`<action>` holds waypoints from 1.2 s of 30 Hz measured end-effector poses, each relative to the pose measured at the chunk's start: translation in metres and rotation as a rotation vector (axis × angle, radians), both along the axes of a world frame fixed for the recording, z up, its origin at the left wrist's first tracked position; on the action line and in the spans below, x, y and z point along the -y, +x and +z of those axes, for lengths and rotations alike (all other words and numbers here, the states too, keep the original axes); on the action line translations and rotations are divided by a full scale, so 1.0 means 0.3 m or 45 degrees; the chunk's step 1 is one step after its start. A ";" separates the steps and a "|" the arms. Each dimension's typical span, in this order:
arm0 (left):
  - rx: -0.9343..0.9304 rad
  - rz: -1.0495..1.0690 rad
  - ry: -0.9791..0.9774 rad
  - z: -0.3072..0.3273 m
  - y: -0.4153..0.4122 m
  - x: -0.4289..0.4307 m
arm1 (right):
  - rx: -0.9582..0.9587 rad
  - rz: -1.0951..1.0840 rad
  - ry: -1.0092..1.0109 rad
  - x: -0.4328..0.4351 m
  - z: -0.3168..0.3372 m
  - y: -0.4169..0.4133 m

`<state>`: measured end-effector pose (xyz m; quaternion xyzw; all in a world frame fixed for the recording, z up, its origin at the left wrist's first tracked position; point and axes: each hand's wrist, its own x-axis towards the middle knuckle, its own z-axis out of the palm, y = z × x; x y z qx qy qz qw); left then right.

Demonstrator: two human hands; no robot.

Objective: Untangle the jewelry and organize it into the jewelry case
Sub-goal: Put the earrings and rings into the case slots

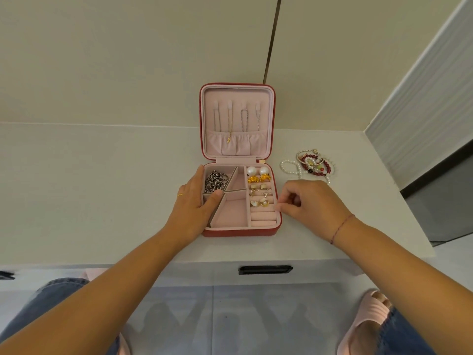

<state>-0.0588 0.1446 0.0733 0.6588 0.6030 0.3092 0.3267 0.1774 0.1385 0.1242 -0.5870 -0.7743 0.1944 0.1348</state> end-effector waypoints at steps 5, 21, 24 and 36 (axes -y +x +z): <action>0.003 -0.003 0.016 0.003 0.002 0.003 | 0.139 0.121 0.001 0.014 0.011 -0.039; 0.020 -0.014 0.030 0.013 0.003 0.005 | -0.254 -0.059 -0.088 0.043 -0.017 -0.102; 0.032 -0.017 0.030 0.016 0.004 0.004 | -0.312 -0.070 -0.099 0.048 -0.004 -0.086; 0.012 -0.014 0.012 0.013 0.007 0.005 | -0.034 -0.128 -0.015 0.040 -0.021 -0.078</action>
